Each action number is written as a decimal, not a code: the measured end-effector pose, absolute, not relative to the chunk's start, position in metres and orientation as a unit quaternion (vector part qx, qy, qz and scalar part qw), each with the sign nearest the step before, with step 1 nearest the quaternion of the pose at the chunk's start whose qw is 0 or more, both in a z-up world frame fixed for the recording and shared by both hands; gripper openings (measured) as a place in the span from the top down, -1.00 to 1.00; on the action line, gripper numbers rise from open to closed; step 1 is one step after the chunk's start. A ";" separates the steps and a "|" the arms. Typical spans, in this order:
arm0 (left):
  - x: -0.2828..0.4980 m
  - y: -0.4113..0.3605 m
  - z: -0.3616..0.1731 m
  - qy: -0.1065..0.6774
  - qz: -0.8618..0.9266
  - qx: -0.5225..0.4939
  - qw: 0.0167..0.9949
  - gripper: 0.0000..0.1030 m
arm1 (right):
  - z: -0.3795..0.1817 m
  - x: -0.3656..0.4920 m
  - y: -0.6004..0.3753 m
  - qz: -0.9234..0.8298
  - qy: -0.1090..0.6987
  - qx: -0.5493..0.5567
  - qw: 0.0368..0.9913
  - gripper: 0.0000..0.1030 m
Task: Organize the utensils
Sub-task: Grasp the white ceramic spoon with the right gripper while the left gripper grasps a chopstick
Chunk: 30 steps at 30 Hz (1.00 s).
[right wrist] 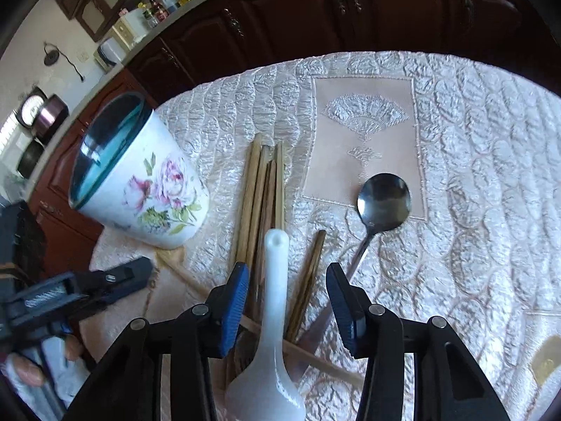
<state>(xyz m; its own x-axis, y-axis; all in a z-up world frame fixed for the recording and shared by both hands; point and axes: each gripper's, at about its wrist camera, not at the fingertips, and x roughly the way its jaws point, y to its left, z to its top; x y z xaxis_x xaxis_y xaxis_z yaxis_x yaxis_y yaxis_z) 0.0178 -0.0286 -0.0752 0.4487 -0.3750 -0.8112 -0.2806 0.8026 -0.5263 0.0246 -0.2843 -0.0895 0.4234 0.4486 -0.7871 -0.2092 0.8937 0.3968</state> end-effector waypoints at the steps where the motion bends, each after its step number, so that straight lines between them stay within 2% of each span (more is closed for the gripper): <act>1: 0.019 -0.031 -0.077 0.525 -0.028 -0.314 0.790 0.15 | -0.091 0.027 -0.285 0.202 0.500 0.124 0.833 0.13; 4: 0.023 -0.038 -0.084 0.528 -0.026 -0.322 0.785 0.15 | -0.096 0.033 -0.289 0.220 0.504 0.139 0.824 0.32; 6: 0.025 -0.042 -0.088 0.528 -0.023 -0.321 0.786 0.15 | -0.099 0.036 -0.291 0.231 0.503 0.151 0.819 0.59; 8: 0.027 -0.044 -0.089 0.525 -0.021 -0.324 0.787 0.16 | -0.101 0.037 -0.293 0.242 0.502 0.162 0.814 0.76; 11: 0.032 -0.043 -0.091 0.518 -0.019 -0.334 0.787 0.22 | -0.096 0.031 -0.295 0.249 0.496 0.162 0.816 0.77; 13: 0.034 -0.045 -0.093 0.518 -0.017 -0.332 0.788 0.55 | -0.090 0.024 -0.296 0.253 0.491 0.157 0.819 0.78; 14: 0.035 -0.045 -0.095 0.519 -0.018 -0.333 0.787 0.62 | -0.086 0.019 -0.298 0.253 0.489 0.155 0.820 0.78; 22: 0.033 -0.024 -0.093 0.510 -0.041 -0.359 0.780 0.74 | -0.069 -0.014 -0.310 0.250 0.474 0.157 0.830 0.78; 30: 0.001 -0.006 -0.050 0.483 -0.047 -0.297 0.822 0.83 | -0.041 -0.035 -0.317 0.260 0.451 0.156 0.840 0.83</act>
<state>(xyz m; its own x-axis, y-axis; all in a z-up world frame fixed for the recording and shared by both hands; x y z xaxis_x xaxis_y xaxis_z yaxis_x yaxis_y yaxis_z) 0.0011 -0.0056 -0.0499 0.5294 -0.3649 -0.7659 -0.2086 0.8191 -0.5344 -0.0350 -0.3169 -0.0410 0.4583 0.5766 -0.6763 -0.2951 0.8165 0.4962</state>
